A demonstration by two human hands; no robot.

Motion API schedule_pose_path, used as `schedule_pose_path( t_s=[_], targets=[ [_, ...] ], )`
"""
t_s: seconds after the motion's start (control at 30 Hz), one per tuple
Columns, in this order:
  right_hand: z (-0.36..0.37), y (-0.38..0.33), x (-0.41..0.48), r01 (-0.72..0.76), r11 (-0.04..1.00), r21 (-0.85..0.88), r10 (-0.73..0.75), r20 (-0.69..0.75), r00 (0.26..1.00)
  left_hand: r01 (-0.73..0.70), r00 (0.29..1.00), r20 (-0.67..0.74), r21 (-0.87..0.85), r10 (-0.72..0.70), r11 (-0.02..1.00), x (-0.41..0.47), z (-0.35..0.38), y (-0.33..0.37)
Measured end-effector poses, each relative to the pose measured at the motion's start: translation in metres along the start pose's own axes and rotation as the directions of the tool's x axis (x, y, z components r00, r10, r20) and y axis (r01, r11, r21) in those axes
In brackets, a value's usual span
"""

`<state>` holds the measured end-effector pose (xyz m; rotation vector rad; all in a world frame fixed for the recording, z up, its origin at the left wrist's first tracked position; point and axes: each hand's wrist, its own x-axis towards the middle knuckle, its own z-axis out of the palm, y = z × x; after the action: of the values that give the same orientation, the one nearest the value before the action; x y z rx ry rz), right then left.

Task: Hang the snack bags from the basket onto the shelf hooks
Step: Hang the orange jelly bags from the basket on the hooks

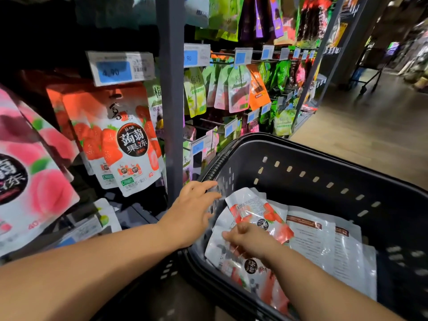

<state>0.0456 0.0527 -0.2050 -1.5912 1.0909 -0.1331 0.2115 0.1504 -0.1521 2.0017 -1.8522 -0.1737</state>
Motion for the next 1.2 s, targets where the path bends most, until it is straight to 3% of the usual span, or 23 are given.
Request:
schedule_pose_path(
  t_s=[0.07,0.17,0.27,0.33,0.47,0.6,0.7,0.77,0.8,0.9,0.97,1.1,1.2],
  targets=[
    [-0.014,0.008,0.009,-0.006,0.983,-0.182,-0.02,-0.144,0.989,0.007,1.0,0.004,-0.002,-0.007,1.0,-0.002,-0.001,0.001],
    [-0.039,0.025,0.023,-0.129,0.877,-0.463,-0.071,-0.39,0.918,0.013,1.0,0.003,-0.014,-0.013,1.0,-0.003,-0.001,0.001],
    [-0.06,0.051,0.036,-0.232,0.868,-0.438,-0.069,-0.57,0.819,0.014,1.0,0.007,-0.018,-0.014,1.0,-0.004,0.0,0.0],
    [-0.068,0.064,0.04,-0.302,0.862,-0.408,-0.01,-0.609,0.793,0.018,1.0,0.011,-0.013,-0.018,1.0,-0.004,0.0,0.0],
    [-0.074,0.076,0.047,-0.344,0.846,-0.407,0.024,-0.616,0.788,0.029,1.0,0.009,-0.039,-0.029,0.999,-0.004,0.001,0.0],
    [-0.075,0.074,0.05,-0.257,0.932,-0.254,0.075,-0.561,0.825,0.025,1.0,0.0,-0.037,-0.025,0.999,-0.002,0.002,-0.003],
    [-0.077,0.07,0.046,-0.249,0.96,-0.128,0.119,-0.617,0.778,0.033,0.999,0.0,-0.041,-0.033,0.999,-0.003,0.003,-0.005],
    [-0.077,0.068,0.043,-0.299,0.93,-0.214,0.085,-0.666,0.741,0.038,0.999,0.004,-0.051,-0.038,0.998,-0.004,0.003,-0.007],
    [-0.076,0.067,0.042,-0.308,0.902,-0.302,0.041,-0.651,0.758,0.037,0.999,0.005,-0.053,-0.037,0.998,-0.005,0.004,-0.007],
    [-0.068,0.06,0.034,-0.265,0.805,-0.53,0.002,-0.444,0.896,0.033,0.999,0.002,-0.05,-0.033,0.998,-0.005,0.004,-0.007],
    [-0.062,0.056,0.028,-0.256,0.724,-0.64,0.034,-0.337,0.941,0.035,0.999,0.0,-0.05,-0.035,0.998,-0.005,0.005,-0.007],
    [-0.056,0.055,0.028,-0.27,0.63,-0.728,0.074,-0.289,0.954,0.03,1.0,-0.002,-0.047,-0.03,0.998,-0.004,0.006,-0.008],
    [-0.055,0.056,0.029,-0.217,0.648,-0.73,0.06,-0.235,0.97,0.032,0.999,-0.006,-0.047,-0.032,0.998,-0.004,0.005,-0.007]
  ],
)
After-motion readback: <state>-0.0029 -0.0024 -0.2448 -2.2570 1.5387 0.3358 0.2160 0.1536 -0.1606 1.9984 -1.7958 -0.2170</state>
